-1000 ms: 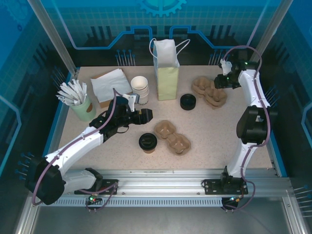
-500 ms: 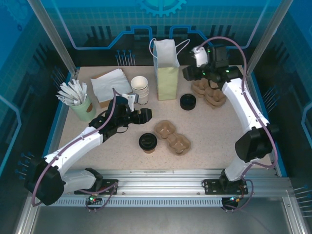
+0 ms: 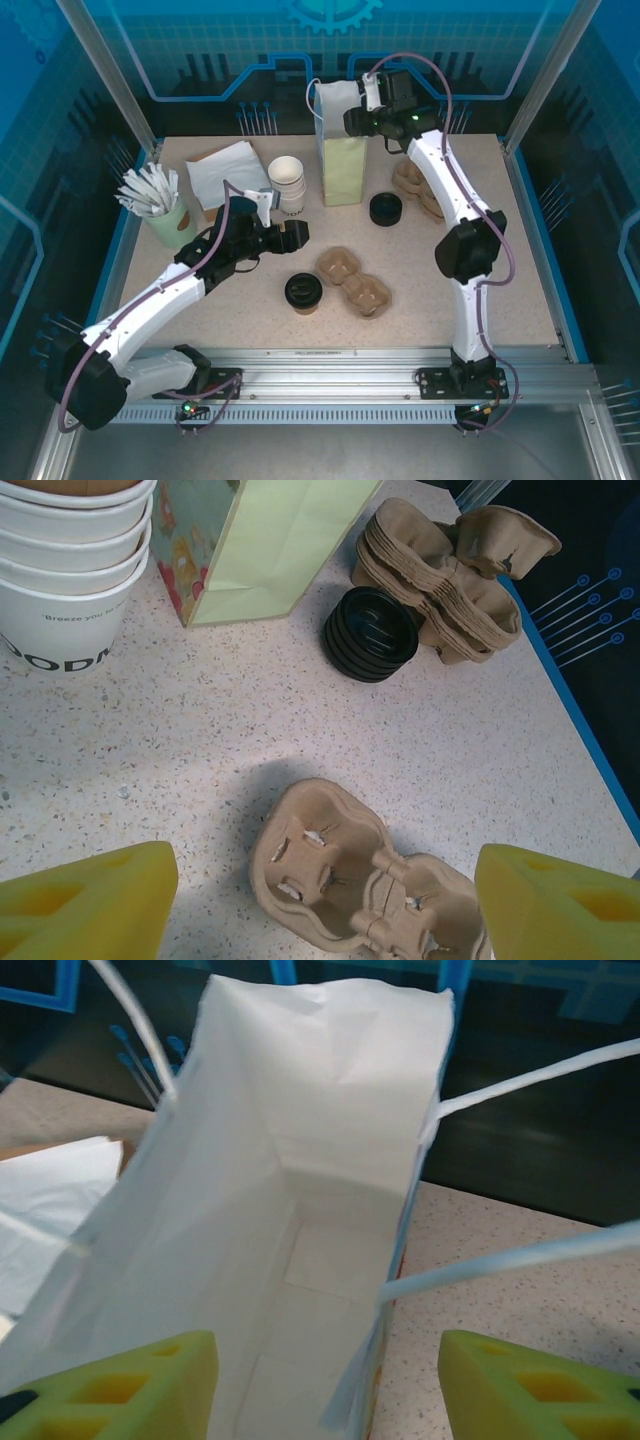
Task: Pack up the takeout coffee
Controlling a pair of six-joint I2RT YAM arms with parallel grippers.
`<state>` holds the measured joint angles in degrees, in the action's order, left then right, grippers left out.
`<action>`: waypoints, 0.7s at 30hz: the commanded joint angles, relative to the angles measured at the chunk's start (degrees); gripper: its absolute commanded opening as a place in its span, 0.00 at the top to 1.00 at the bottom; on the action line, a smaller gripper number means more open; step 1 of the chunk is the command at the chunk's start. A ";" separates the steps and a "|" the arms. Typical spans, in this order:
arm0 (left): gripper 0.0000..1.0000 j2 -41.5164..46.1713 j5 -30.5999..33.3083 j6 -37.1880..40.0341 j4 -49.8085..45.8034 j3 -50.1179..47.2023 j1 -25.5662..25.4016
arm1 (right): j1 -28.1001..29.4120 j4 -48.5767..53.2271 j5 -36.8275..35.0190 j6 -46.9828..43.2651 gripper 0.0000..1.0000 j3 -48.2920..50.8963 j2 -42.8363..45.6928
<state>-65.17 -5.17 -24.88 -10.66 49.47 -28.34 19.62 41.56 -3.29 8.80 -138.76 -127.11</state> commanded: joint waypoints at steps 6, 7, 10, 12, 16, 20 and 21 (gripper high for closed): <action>0.20 1.12 0.06 1.51 -1.12 1.24 -0.19 | 0.95 3.61 -6.35 1.58 0.58 -10.54 -5.87; 0.20 1.23 0.07 1.43 -1.12 1.09 -0.21 | 0.95 3.61 -6.18 1.57 0.62 -11.43 -7.64; 0.20 1.51 0.20 1.68 -1.21 0.78 -0.27 | 0.95 4.01 -6.12 1.89 0.67 -13.81 -9.52; 0.20 1.75 0.33 1.81 -1.35 0.63 -0.22 | 0.95 4.13 -6.38 1.97 0.67 -14.92 -10.47; 0.20 2.19 0.33 1.86 -1.48 0.43 -0.24 | 0.70 4.06 -6.41 2.28 0.67 -16.44 -11.98; 0.20 2.40 0.40 1.86 -1.56 0.19 -0.27 | 0.43 3.98 -6.22 2.45 0.75 -17.41 -12.64; 0.20 2.39 0.36 1.86 -1.48 0.17 -0.25 | 0.42 3.88 -6.06 2.46 0.77 -17.54 -12.64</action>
<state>-64.01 -5.17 -24.45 -11.40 49.47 -28.34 19.92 44.62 -8.99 10.57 -153.56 -139.04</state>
